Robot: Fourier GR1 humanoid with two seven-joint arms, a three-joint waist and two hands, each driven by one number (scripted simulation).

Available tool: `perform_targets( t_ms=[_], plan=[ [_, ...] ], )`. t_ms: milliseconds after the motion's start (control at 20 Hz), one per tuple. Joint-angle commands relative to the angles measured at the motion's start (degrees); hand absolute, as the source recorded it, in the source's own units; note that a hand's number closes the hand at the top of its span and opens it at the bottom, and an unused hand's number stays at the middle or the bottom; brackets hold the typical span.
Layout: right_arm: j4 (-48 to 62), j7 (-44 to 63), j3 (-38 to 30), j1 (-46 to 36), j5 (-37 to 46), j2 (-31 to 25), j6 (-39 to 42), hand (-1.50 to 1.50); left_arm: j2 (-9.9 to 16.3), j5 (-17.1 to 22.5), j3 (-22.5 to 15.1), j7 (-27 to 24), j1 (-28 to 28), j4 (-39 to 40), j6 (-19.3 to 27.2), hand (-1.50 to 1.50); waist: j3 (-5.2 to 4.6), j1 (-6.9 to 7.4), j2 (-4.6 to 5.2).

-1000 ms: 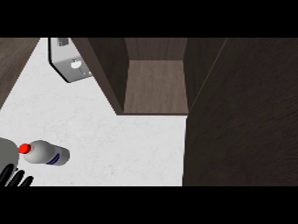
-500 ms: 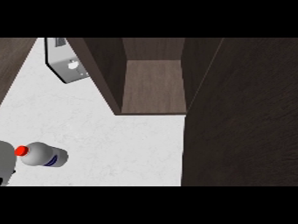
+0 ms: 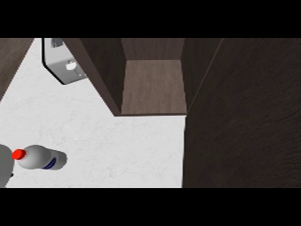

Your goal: Pick up the bottled water, place it into the cabinet and close the cabinet

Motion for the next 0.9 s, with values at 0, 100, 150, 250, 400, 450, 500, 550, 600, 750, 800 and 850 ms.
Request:
perform_targets(
  t_ms=[0, 100, 150, 250, 400, 450, 500, 550, 600, 750, 800, 850],
  plan=[
    [-9.89, 4.44, -5.10, 3.37, -14.58, -1.78, -0.08, -1.50, -0.17, -3.19, -0.36, -3.44, -2.20, 5.62, -2.69, -1.50, -0.02, -0.23, -0.04],
    [-10.97, 3.09, -2.33, 5.55, -11.58, 0.08, 0.92, -1.50, 1.89, -3.02, 2.15, -4.48, -5.81, 9.34, -3.24, -1.50, -0.04, -0.57, -0.03],
    [-6.37, 0.99, -6.24, 2.94, -13.68, -1.46, 1.79, -1.50, 0.26, -4.74, 1.26, -7.07, -5.17, 11.08, -4.26, -1.50, 0.00, 0.09, 0.03],
    [-9.49, 0.70, -3.84, 7.30, -13.13, 0.13, 3.06, -1.50, 3.64, -2.59, 3.38, -4.16, -9.65, 14.11, -3.58, -1.50, -0.02, -1.08, 0.00],
    [-8.93, 0.02, -2.95, 6.90, -11.65, 0.63, 3.36, -1.50, 1.11, -7.85, 0.73, -8.45, -13.71, 19.83, -3.06, -1.50, -0.04, -0.75, 0.10],
    [-10.70, -0.13, -2.90, 9.49, -12.49, 1.08, 3.96, -1.50, 1.80, -7.55, 1.56, -6.17, -13.00, 18.59, -2.10, -1.50, -0.01, -0.83, 0.01],
    [-10.85, 2.14, -3.23, 6.90, -13.60, -0.42, 2.36, -1.50, 2.65, -6.88, 2.36, -8.22, -14.15, 23.10, -4.20, -1.50, -0.08, -0.37, 0.17],
    [-9.59, 0.08, -4.21, 8.64, -13.99, -0.41, 4.33, -1.50, 1.51, -9.13, 0.62, -5.37, -17.15, 21.95, -0.34, -1.50, 0.00, -0.81, 0.14],
    [-8.18, -0.78, -4.59, 7.49, -14.00, -0.48, 4.33, -1.50, 2.62, -9.13, 2.54, -7.49, -19.33, 26.00, -0.93, -1.50, -0.03, -0.68, 0.19],
    [-10.96, 0.43, -4.59, 9.42, -15.02, -0.25, 3.57, -1.50, 2.35, -11.34, 2.60, -11.13, -17.54, 28.95, -2.73, -1.50, -0.04, -0.23, 0.11],
    [-9.86, -0.77, -4.86, 9.20, -15.51, -0.47, 4.30, -1.50, 0.90, -14.29, 1.62, -13.29, -18.40, 32.09, -1.38, -1.50, -0.07, -0.52, 0.14],
    [-10.53, 0.99, -3.28, 7.40, -14.00, -0.40, 2.50, -1.50, 1.25, -13.80, 2.16, -14.77, -19.18, 35.35, -2.48, -1.50, -0.11, -0.07, 0.26]
  ],
)
